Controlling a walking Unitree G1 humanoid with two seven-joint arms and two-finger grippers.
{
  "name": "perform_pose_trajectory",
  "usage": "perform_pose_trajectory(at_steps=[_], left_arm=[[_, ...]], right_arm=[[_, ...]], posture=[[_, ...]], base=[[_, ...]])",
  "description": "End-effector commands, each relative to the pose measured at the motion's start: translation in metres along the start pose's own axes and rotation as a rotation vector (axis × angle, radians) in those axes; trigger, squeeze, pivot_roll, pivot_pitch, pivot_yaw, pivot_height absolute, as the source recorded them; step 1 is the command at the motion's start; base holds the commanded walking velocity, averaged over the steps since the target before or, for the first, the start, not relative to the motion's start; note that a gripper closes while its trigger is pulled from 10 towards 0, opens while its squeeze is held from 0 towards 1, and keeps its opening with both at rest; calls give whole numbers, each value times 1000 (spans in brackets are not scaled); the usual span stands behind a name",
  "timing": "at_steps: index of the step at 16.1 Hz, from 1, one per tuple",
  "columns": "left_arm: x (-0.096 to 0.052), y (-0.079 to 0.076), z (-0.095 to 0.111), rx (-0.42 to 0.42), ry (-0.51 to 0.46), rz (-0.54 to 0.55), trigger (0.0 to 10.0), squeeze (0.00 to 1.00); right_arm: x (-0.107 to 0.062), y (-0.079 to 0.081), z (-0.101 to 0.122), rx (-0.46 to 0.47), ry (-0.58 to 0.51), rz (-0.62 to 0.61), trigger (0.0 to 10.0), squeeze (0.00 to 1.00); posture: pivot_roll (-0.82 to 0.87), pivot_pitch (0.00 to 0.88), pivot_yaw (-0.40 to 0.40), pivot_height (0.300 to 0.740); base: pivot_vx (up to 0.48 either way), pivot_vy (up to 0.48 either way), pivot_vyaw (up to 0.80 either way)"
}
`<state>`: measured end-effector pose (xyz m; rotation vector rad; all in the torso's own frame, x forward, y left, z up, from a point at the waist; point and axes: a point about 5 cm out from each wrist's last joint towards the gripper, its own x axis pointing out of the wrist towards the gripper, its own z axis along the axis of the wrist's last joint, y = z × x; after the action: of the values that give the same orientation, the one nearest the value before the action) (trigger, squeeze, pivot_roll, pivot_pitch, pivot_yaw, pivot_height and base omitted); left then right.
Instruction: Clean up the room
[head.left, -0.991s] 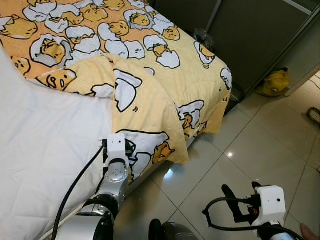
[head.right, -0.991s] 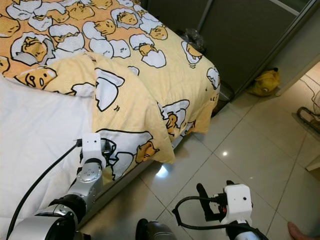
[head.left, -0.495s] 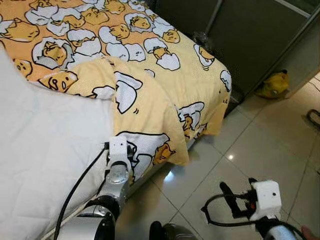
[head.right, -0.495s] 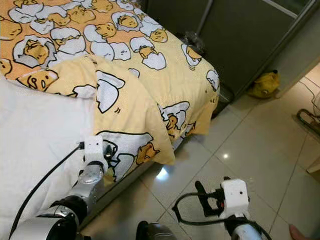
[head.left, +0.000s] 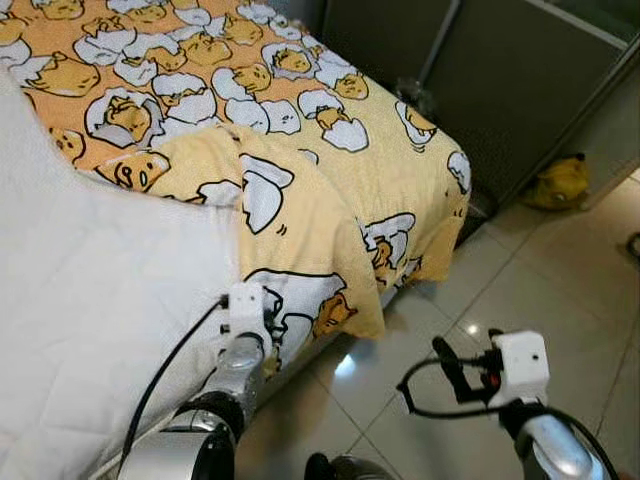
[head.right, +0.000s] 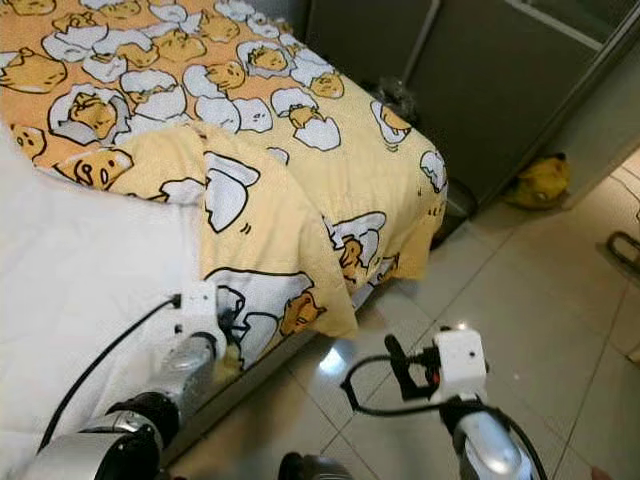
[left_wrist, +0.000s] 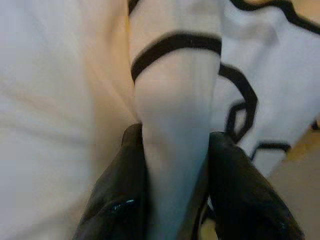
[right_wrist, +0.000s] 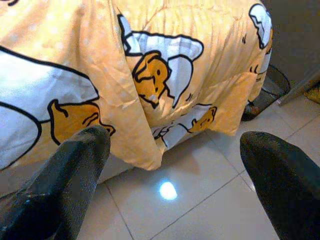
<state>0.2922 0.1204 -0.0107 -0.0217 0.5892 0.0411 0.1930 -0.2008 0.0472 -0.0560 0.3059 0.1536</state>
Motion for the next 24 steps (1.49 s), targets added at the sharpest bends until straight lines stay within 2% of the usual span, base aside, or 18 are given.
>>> perform_pose_trajectory(at_steps=[1,5,8,9,11,13,14,15,18,20,21,24], left_arm=[[-3,-13,-12,42,58,-71,0,0],[-1,-12,-4,124,26,-123,0,0],[0,-12,-1,147,11,-143,0,0],[0,-12,1,148,6,-150,0,0],[0,-11,1,84,-1,-170,0,0],[-2,-11,-2,93,-3,-222,0,0],[-3,-12,-5,124,-8,-242,4157,0],[-6,-12,-6,252,-64,-252,10000,0],[-10,-18,-3,227,-138,-330,10000,0],[-9,-18,-5,120,-111,-303,10000,0],[-9,-17,-6,93,-101,-291,10000,0],[-14,-33,-9,106,-124,-363,10000,0]], right_arm=[[-1,-6,-3,1,10,-30,10000,0],[14,-2,-1,8,-13,-19,10000,0],[21,-1,0,10,-21,-18,10000,0],[23,-1,0,11,-26,-19,10000,0],[26,-2,0,1,-34,-19,10000,0],[30,-5,2,1,-43,-29,10000,0],[32,-6,2,5,-46,-34,10000,0],[35,-4,1,13,-47,-34,10000,0],[39,3,-2,24,-48,-14,10000,0],[41,5,-4,28,-47,-10,10000,0],[42,5,-4,29,-48,-9,10000,0],[44,4,-4,26,-53,-7,10000,0]], posture=[[-198,29,-188,740],[-171,9,-168,740],[-159,1,-154,740],[-158,0,-149,740],[-163,0,-125,740],[-154,0,-121,740],[-145,0,-120,740],[-114,0,-117,740],[-89,0,-112,740],[-79,0,-108,740],[-77,0,-109,740],[-78,0,-113,740]], base=[[0,0,0],[0,0,0],[0,0,0],[0,0,0],[0,0,0],[0,0,0],[0,0,0],[0,0,0],[0,0,0],[0,0,0],[-352,-326,0],[-336,-320,0]])
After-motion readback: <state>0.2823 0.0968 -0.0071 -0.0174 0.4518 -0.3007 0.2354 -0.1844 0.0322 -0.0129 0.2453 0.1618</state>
